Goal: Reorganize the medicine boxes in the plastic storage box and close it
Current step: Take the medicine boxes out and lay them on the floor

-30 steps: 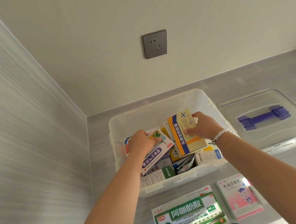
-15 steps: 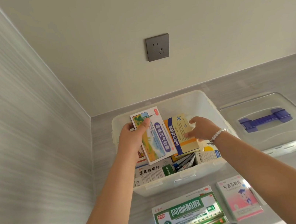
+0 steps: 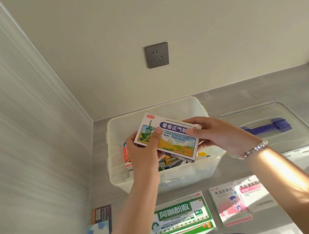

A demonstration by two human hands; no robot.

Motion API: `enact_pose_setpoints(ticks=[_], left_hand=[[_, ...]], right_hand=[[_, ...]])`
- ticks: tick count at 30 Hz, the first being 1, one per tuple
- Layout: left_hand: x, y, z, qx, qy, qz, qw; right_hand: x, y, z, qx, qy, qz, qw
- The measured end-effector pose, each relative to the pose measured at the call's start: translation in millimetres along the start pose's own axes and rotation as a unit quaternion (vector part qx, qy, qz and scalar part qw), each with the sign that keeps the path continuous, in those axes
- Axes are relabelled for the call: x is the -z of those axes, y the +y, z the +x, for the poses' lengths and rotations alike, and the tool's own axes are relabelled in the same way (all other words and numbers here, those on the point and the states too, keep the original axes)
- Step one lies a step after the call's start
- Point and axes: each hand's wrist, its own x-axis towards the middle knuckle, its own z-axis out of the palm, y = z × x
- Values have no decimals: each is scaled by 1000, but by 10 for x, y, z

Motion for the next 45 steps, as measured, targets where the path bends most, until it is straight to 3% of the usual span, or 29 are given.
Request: enact_pose_setpoints(ticks=[4, 8, 12, 19, 28, 34, 38, 42, 45], left_hand=[[-139, -148, -302, -3, -20, 13, 1000], [-162, -314, -616, 10, -65, 96, 993], [-202, -599, -952, 37, -117, 233, 965], [-367, -1332, -1077, 75, -71, 327, 939], [-489, -2021, -995, 19, -44, 496, 867], [-532, -2204, -882, 33, -68, 540, 838], [-510, -2216, -837, 33, -77, 543, 836], [-498, -2088, -839, -7, -69, 579, 813], [-509, -1835, -868, -49, -61, 516, 853]], right_hand=[[270, 102, -317, 11, 12, -7, 1000], [587, 231, -677, -5, -23, -27, 999], [819, 483, -999, -19, 16, -17, 1000], [934, 1179, -1135, -142, 65, -54, 986], [907, 1999, -1074, -151, 168, -222, 948], [808, 2148, -1031, -156, 212, -222, 939], [783, 2151, -999, -149, 197, -239, 939], [756, 2027, -986, -132, 242, -239, 931], [730, 1779, -968, -119, 244, -185, 944]])
